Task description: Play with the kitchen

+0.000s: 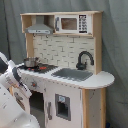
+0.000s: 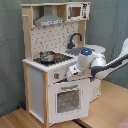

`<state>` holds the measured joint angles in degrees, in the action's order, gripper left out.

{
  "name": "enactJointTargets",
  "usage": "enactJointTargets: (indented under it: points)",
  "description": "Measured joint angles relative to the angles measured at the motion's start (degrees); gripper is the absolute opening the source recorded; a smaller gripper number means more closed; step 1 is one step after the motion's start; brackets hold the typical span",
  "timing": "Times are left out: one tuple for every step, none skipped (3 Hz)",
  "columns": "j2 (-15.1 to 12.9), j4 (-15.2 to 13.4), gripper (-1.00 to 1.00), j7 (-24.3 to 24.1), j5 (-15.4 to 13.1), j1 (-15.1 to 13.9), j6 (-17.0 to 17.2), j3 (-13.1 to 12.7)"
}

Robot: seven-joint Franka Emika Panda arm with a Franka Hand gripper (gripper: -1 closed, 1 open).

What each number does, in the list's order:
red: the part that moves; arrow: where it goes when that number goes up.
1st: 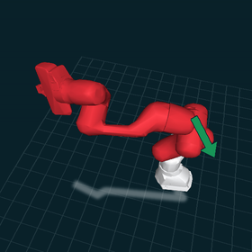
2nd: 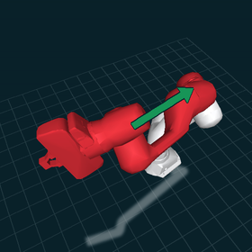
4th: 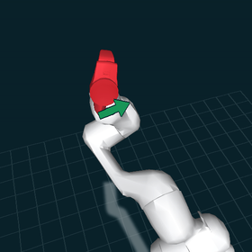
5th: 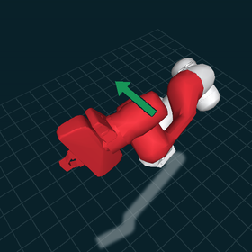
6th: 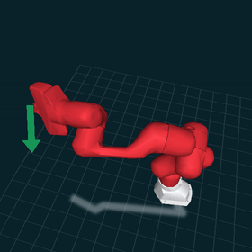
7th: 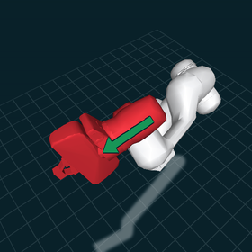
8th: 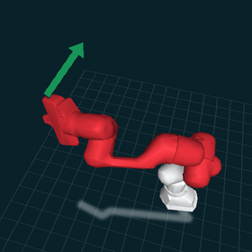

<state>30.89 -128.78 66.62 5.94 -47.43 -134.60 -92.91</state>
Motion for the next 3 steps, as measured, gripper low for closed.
enactJointTargets:
  points:
    - [0.0, 0.0, -1.0, -2.3, 4.6, 2.8, 0.0, -0.2]
    - [0.0, 0.0, -1.0, -7.8, 6.5, 3.6, 0.0, -0.2]
    - [0.0, -0.1, -1.0, -12.0, 10.0, 5.8, 0.0, -0.1]
